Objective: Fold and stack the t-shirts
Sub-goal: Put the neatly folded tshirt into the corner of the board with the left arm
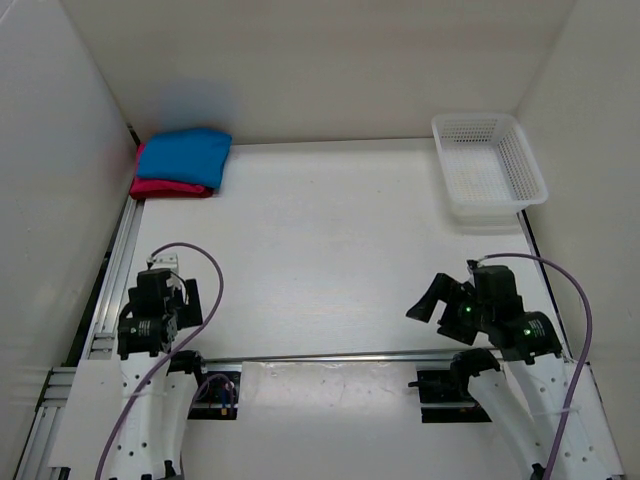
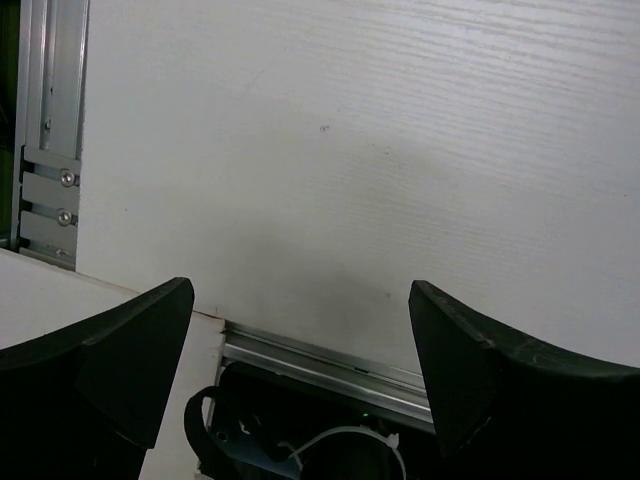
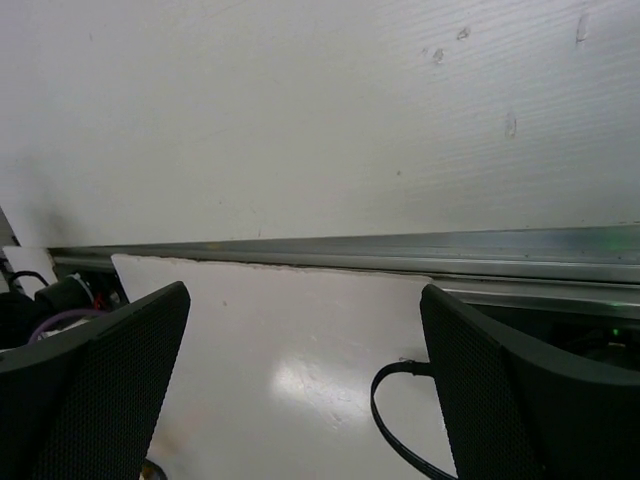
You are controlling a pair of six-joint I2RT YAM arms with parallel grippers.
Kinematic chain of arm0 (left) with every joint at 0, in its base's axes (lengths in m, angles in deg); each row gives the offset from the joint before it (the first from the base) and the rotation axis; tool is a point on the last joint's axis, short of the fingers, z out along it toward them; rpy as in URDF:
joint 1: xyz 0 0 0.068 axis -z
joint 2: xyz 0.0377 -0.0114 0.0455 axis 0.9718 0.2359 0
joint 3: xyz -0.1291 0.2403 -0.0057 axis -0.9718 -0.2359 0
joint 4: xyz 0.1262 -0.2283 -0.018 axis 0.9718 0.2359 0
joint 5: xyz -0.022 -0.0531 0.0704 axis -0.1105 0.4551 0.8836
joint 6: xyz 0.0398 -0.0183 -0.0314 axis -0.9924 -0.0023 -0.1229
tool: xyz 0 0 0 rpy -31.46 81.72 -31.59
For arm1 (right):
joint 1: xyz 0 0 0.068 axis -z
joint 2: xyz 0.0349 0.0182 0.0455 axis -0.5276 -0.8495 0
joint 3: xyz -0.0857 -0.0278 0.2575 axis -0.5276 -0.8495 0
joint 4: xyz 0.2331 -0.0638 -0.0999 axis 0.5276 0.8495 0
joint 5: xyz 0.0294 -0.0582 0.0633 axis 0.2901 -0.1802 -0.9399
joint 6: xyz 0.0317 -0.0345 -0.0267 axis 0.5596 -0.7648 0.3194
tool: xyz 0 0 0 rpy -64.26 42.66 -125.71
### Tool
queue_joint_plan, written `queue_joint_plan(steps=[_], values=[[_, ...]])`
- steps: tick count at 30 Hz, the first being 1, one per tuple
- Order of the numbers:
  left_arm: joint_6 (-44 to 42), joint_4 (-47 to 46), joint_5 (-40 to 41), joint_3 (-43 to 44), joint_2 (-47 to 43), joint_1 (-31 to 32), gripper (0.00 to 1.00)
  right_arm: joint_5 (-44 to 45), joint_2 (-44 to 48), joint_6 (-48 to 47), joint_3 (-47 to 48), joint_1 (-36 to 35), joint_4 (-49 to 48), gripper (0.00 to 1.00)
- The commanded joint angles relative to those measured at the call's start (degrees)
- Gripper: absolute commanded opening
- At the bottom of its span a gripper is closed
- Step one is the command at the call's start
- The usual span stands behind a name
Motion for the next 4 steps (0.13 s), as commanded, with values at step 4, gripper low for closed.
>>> queue_joint_plan(steps=[4], values=[[0.1, 3.2, -1.3, 2.9, -1.8, 0.7, 1.0, -2.6, 3.4, 1.1, -0.5, 0.3, 0.5, 1.0]])
